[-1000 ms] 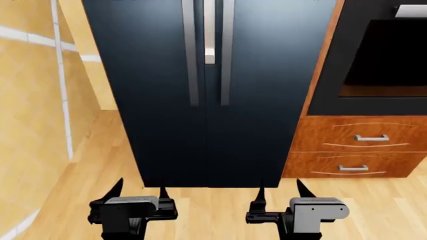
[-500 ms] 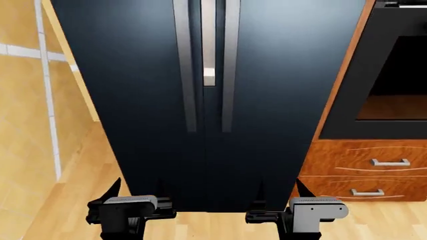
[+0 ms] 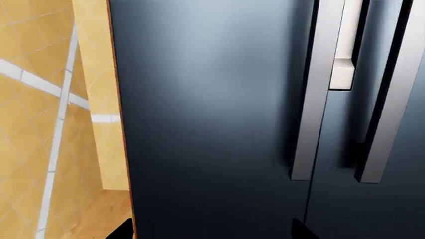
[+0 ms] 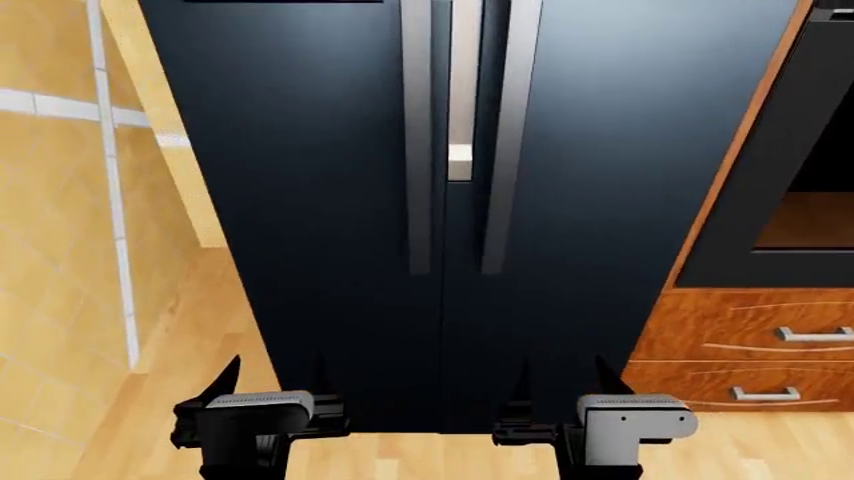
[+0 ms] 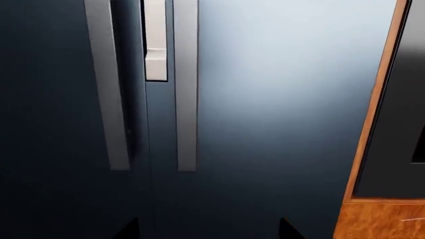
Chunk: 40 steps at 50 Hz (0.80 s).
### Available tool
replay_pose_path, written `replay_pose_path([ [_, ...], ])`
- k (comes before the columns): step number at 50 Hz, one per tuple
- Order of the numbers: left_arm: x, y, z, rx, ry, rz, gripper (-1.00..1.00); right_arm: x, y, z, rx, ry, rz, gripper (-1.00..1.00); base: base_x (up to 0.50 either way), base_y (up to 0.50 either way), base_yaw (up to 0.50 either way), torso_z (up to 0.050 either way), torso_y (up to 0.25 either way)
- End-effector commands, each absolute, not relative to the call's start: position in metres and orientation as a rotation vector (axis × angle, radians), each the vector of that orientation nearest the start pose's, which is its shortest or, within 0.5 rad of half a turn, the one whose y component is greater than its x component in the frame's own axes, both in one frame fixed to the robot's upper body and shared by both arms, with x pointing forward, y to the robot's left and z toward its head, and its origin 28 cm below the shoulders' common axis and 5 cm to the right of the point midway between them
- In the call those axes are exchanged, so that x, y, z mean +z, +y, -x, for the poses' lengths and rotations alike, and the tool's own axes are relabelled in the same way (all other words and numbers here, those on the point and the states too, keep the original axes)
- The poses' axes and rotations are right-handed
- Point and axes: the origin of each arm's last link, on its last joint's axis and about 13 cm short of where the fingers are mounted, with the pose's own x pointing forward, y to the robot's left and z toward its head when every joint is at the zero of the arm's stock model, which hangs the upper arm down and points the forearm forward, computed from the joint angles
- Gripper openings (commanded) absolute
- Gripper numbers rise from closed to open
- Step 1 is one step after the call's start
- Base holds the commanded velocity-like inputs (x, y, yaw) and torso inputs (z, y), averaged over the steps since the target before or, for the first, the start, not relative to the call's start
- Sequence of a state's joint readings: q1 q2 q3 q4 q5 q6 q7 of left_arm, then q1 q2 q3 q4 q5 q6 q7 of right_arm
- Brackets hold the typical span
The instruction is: Open the fridge door
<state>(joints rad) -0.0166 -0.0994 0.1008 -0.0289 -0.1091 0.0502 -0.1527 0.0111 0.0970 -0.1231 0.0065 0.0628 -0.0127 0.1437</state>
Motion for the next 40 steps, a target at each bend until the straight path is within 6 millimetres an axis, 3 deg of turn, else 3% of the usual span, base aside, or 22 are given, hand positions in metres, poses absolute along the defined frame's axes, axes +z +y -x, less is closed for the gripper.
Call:
replay_pose_path([
  [1,0.0128,0.2085,-0.2134,0.056,-0.027,0.011,1.00,0.0136,-0.0957,-0.2119,-0.028,-0.008,0.038,1.00,0.00,0.00,0.00,0.000,0.000],
  [10,0.0126,0.2080,-0.2134,0.054,-0.029,-0.002,1.00,0.0136,-0.0963,-0.2122,-0.034,-0.006,0.032,1.00,0.44,0.00,0.00,0.000,0.000],
  [30,0.0114,0.2084,-0.2138,0.074,-0.026,-0.014,1.00,0.0152,-0.0954,-0.2097,-0.011,-0.028,0.028,1.00,0.00,0.00,0.00,0.000,0.000],
  [35,0.0132,0.2080,-0.2124,0.073,-0.030,-0.019,1.00,0.0144,-0.0954,-0.2107,-0.013,-0.021,0.031,1.00,0.50,0.00,0.00,0.000,0.000],
  [40,0.0142,0.2082,-0.2116,0.069,-0.029,-0.018,1.00,0.0156,-0.0952,-0.2095,-0.008,-0.033,0.027,1.00,0.01,0.00,0.00,0.000,0.000],
])
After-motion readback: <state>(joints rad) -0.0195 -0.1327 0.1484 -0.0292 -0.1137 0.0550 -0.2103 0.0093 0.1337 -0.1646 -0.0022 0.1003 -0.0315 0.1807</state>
